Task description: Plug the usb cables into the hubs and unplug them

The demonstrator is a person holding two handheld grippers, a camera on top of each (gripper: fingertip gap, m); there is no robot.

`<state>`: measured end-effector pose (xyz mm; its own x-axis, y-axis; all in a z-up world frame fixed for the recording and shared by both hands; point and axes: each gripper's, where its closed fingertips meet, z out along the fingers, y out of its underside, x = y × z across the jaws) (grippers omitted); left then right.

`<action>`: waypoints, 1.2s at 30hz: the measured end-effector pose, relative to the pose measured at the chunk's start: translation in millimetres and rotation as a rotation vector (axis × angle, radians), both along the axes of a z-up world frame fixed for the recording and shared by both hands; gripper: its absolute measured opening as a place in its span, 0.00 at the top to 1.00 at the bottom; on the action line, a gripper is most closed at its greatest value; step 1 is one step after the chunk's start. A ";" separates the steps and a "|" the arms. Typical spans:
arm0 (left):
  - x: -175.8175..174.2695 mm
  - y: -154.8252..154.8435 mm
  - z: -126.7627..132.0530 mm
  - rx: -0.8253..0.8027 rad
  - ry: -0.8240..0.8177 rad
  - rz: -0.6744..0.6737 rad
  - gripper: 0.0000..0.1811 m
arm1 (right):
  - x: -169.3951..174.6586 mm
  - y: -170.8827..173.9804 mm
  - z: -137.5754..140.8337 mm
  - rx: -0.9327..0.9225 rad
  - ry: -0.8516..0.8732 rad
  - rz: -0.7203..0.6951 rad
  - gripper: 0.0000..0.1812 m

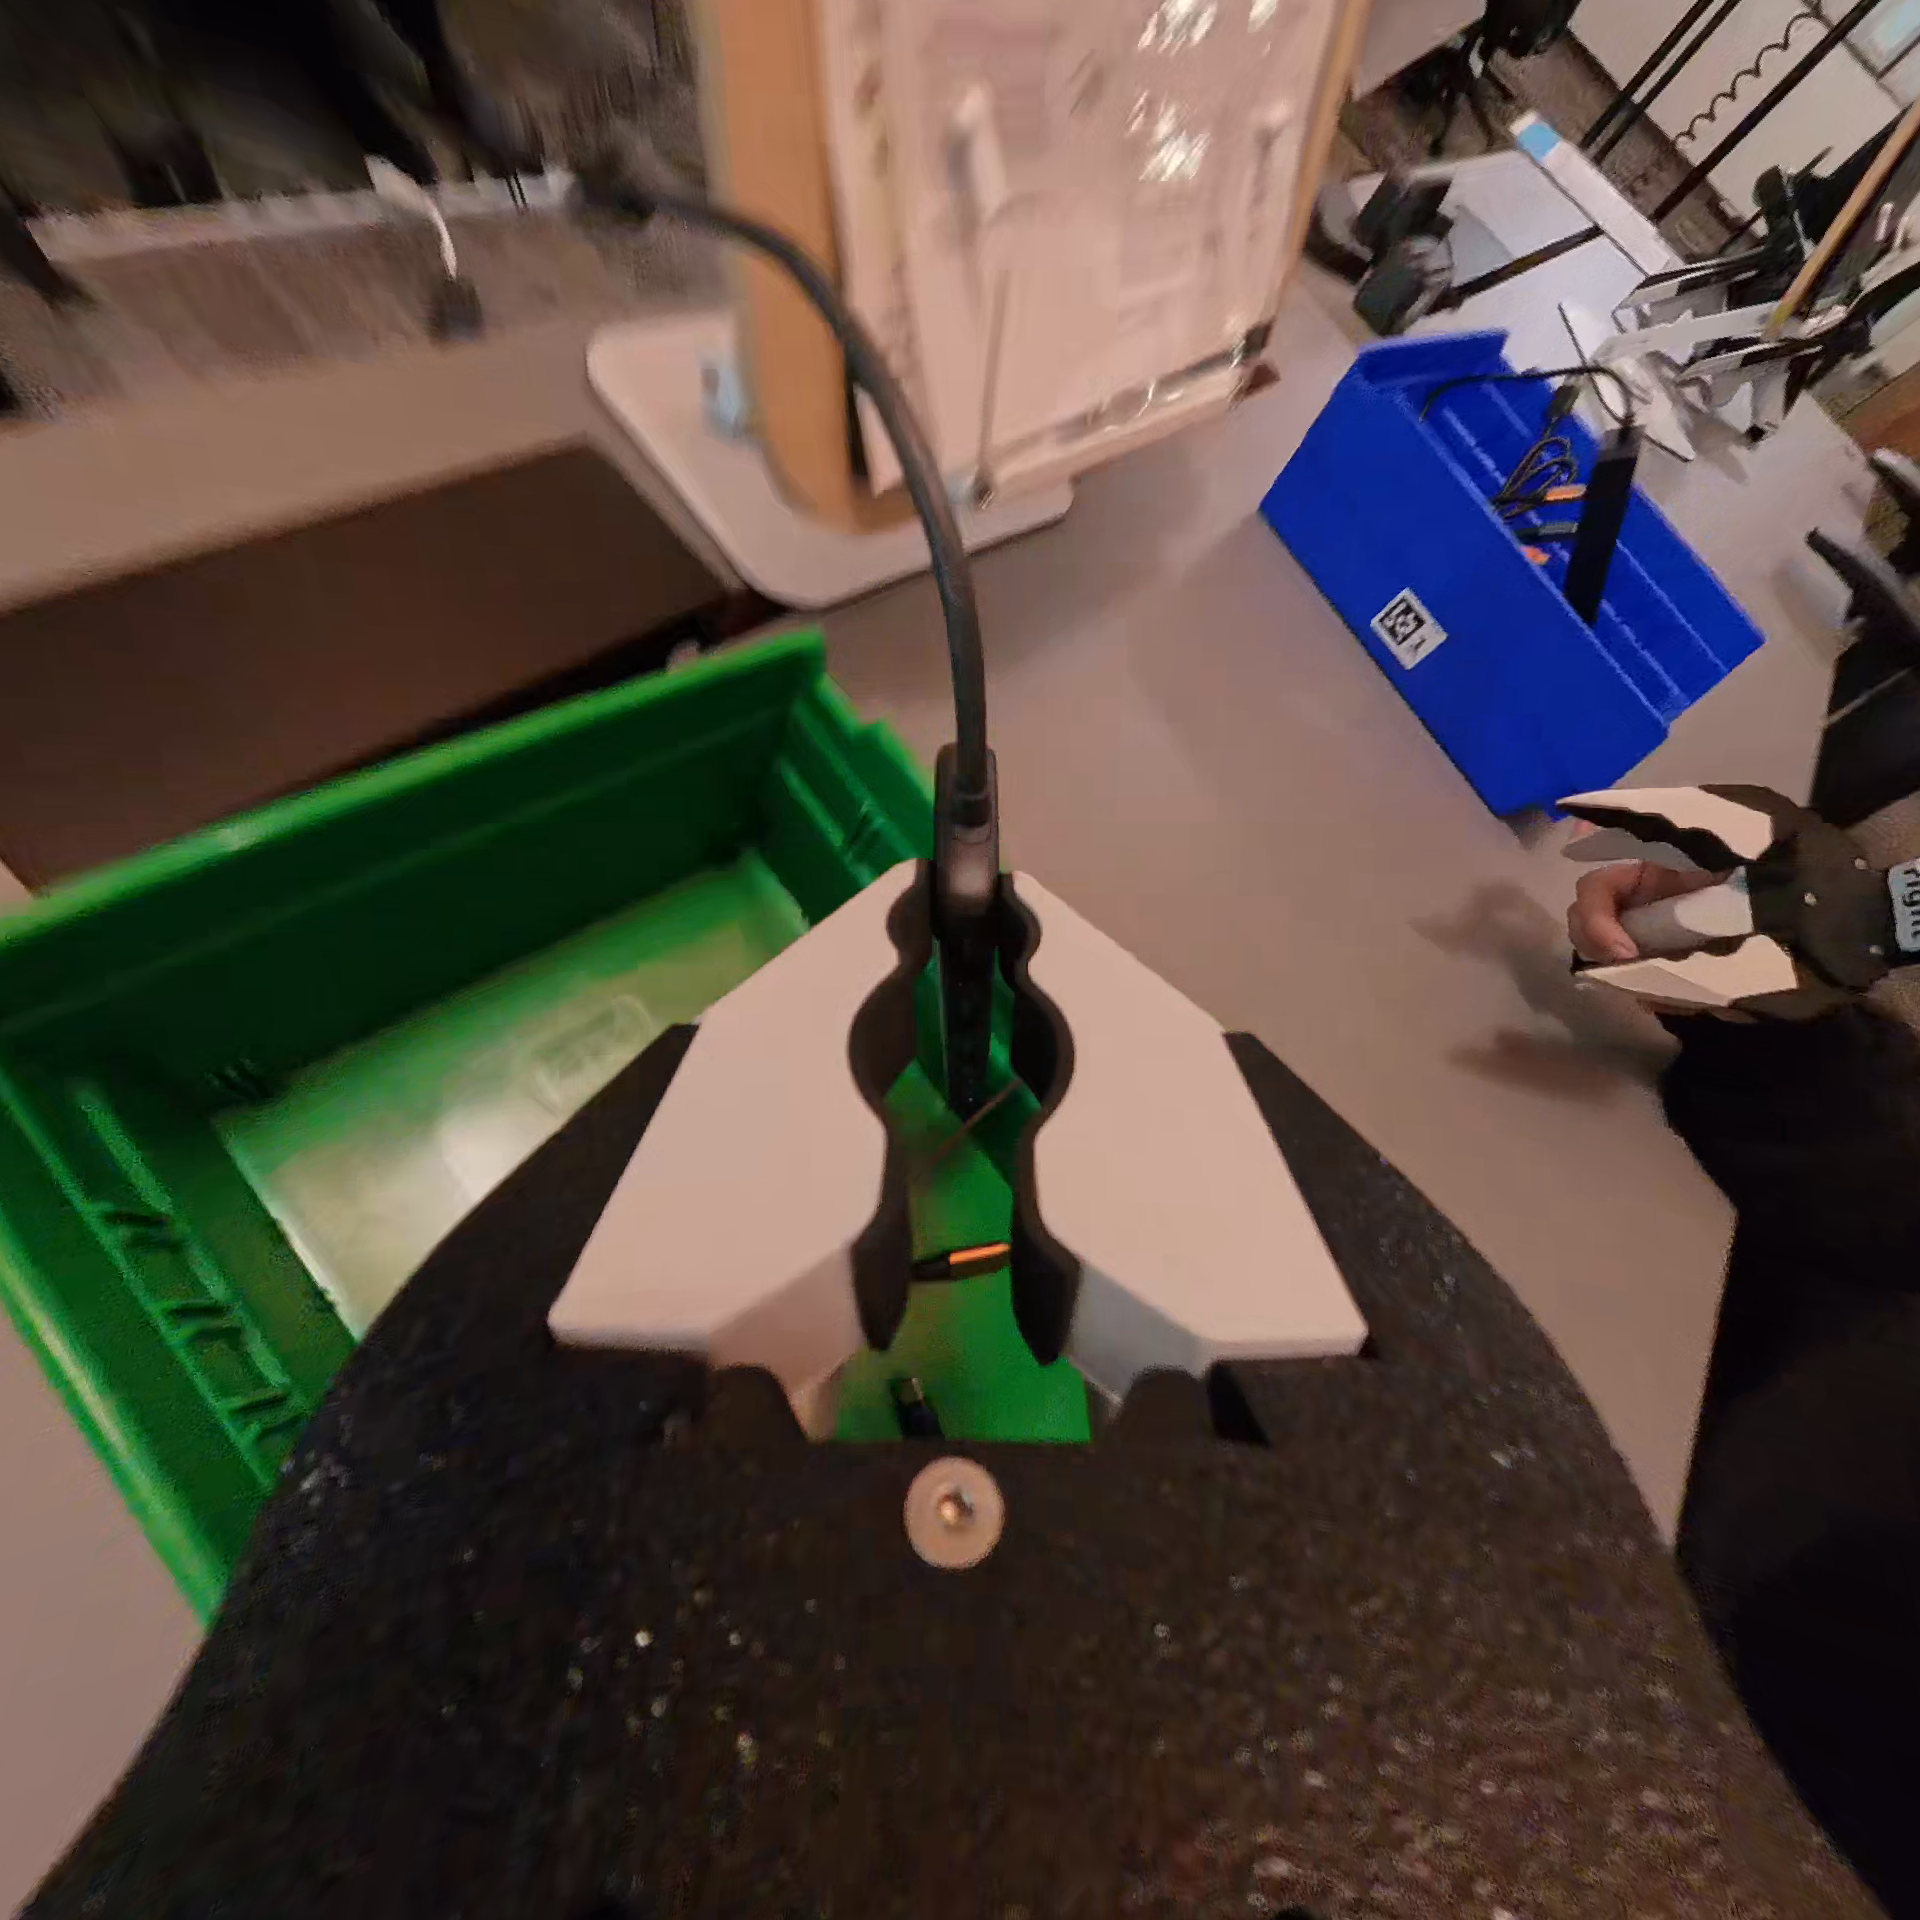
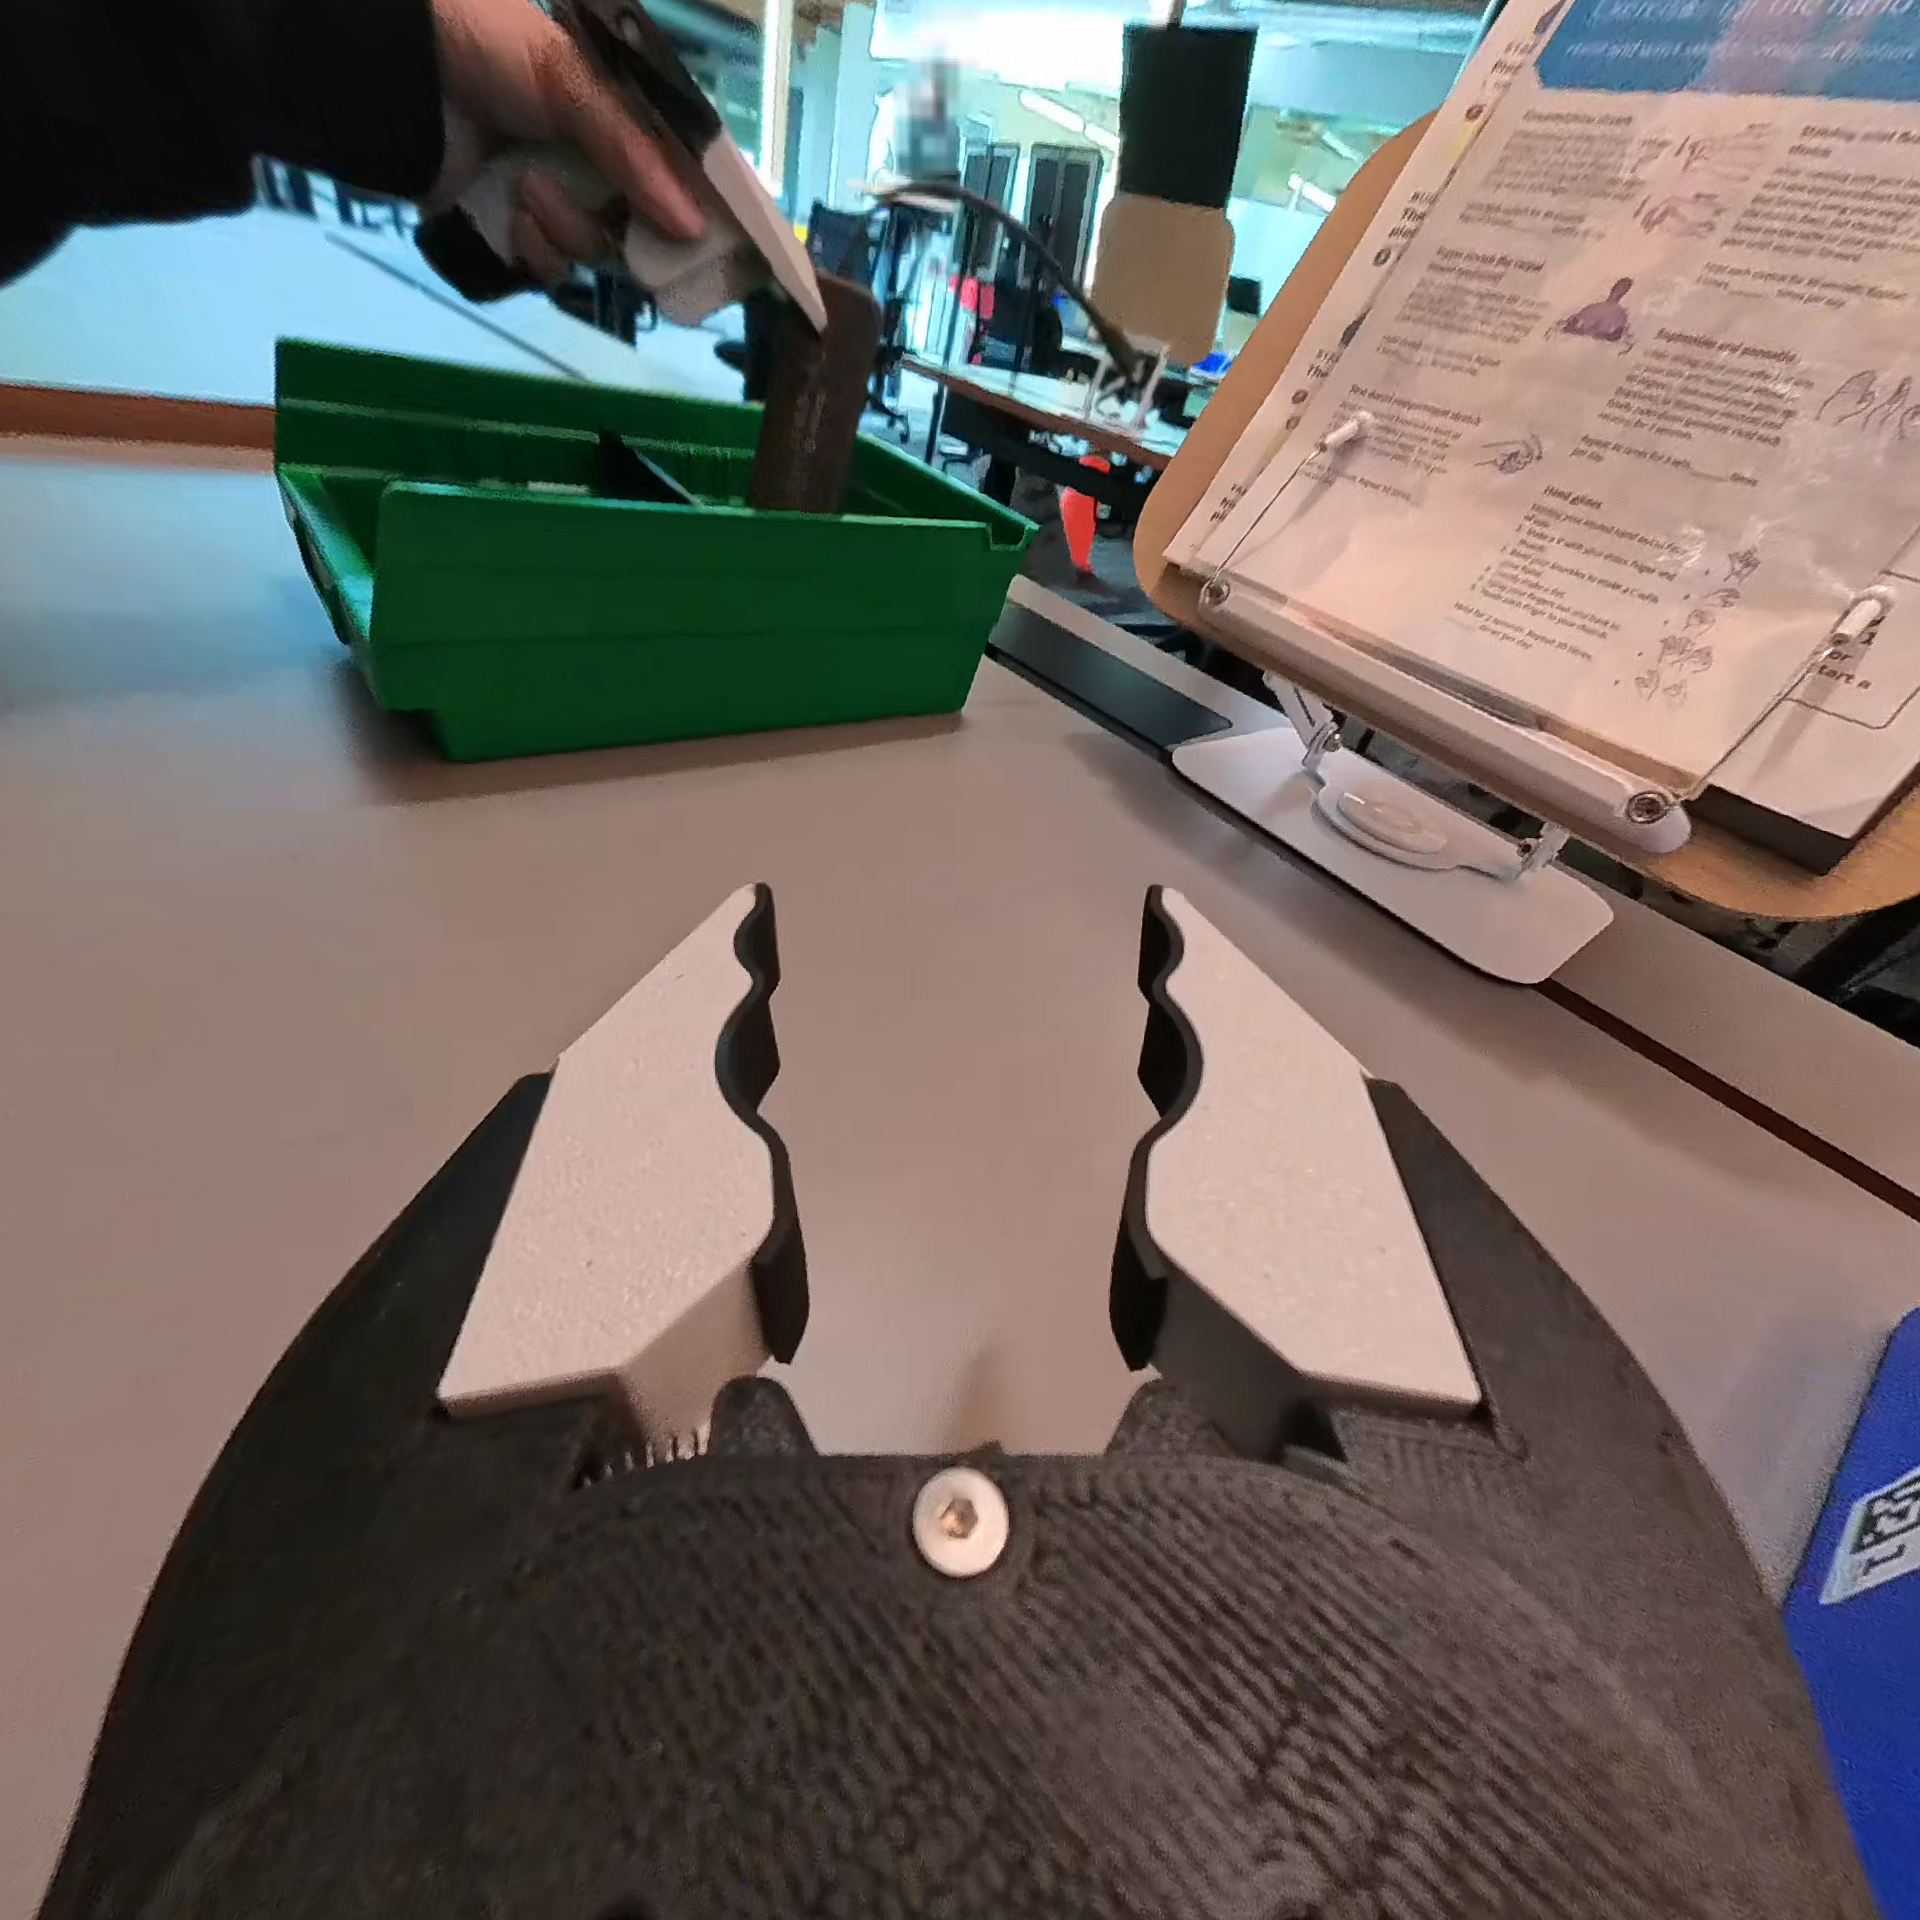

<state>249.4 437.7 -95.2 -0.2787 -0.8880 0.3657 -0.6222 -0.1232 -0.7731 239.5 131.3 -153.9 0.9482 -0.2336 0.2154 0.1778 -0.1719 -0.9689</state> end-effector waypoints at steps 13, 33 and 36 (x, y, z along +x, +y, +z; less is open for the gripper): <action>-17.7 -246.9 45.5 0.390 -0.425 -0.085 0.95 | -8.2 -8.8 53.7 0.257 -0.182 -0.068 0.54; -25.0 -338.7 -6.6 -0.059 -0.586 -0.360 0.70 | 24.3 -30.2 49.0 0.411 0.269 -0.021 0.75; -41.9 -340.4 -29.2 -0.282 -0.504 -0.474 0.71 | 6.4 -37.8 74.0 0.596 0.394 0.192 0.75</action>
<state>207.6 97.3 -124.4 -0.8023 -0.5226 0.2885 -0.2363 -0.1657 -0.9574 245.9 93.5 -79.9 0.9651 -0.0265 -0.2606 -0.2283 0.4027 -0.8864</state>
